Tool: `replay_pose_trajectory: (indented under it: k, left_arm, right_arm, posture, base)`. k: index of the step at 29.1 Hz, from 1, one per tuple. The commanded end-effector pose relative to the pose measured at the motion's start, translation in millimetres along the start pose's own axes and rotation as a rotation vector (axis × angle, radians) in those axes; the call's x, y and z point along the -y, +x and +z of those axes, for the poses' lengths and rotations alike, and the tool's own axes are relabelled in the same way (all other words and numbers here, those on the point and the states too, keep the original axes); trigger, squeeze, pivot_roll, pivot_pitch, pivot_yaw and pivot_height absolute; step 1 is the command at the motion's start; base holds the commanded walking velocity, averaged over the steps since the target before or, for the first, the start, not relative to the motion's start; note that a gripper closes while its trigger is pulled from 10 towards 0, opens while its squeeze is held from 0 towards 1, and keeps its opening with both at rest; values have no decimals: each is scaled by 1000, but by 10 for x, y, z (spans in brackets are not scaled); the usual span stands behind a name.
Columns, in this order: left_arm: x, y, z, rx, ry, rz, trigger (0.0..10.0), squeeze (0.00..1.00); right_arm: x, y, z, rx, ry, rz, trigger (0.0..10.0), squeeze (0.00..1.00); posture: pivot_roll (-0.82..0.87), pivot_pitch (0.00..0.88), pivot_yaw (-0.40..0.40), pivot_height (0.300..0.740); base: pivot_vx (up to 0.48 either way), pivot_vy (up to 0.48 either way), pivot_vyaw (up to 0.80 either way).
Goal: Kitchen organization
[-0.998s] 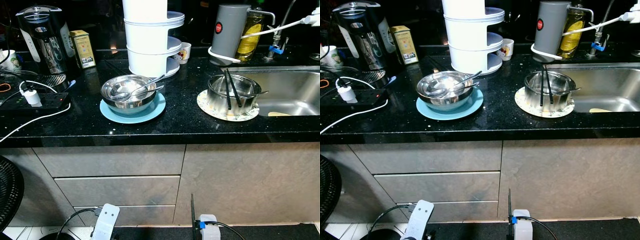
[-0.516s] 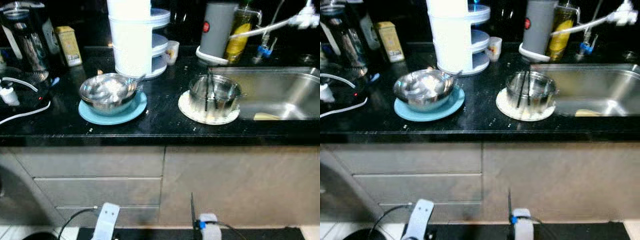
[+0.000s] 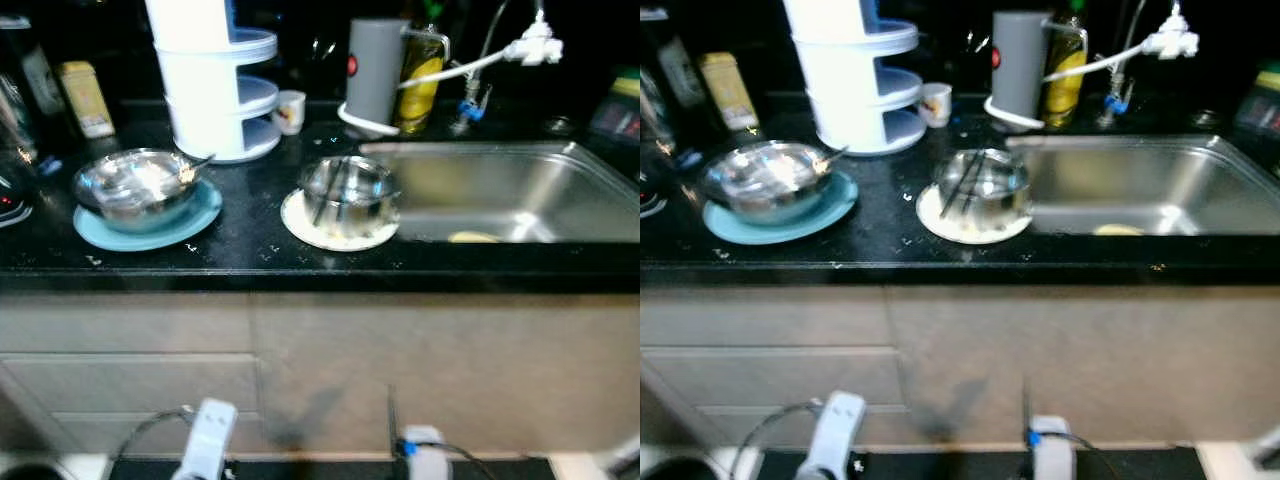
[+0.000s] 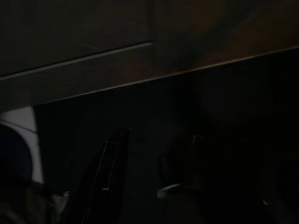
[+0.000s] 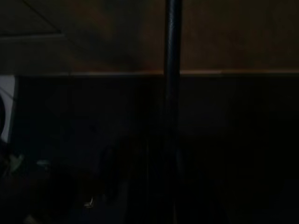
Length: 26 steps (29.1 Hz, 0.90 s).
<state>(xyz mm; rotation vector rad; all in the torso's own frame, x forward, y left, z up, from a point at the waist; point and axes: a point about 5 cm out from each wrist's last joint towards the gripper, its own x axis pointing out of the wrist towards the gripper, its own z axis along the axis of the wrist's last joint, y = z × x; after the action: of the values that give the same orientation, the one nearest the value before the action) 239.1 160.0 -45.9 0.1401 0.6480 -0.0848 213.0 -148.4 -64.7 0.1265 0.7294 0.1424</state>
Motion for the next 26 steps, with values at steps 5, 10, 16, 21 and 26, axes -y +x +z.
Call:
replay_pose_trajectory:
  k: [5,10,16,21,26]
  left_arm:
    - [13,-19,-77,-27,7,-6,10000,0]
    - [11,-16,-74,-28,6,-7,10000,0]
    - [27,-15,-72,-27,8,-13,10000,0]
    - [36,-17,-77,-27,8,-15,10000,0]
    - [40,-18,-84,-30,9,-17,10000,0]
  right_arm:
    - [44,-23,-55,-21,8,-12,10000,0]
    - [42,-22,-53,-20,7,-11,10000,0]
    - [35,-23,-57,-21,7,-6,10000,0]
    - [34,-23,-58,-22,6,-4,10000,0]
    - [39,-23,-56,-22,5,-4,10000,0]
  posture:
    - [-57,125,-26,740]
    - [-57,126,-27,740]
    - [-58,125,-28,740]
    - [-61,120,-28,740]
    - [-64,113,-26,740]
  base:
    - [0,-396,0]
    - [0,-395,0]
    - [0,-396,0]
    - [0,-395,0]
    - [0,-396,0]
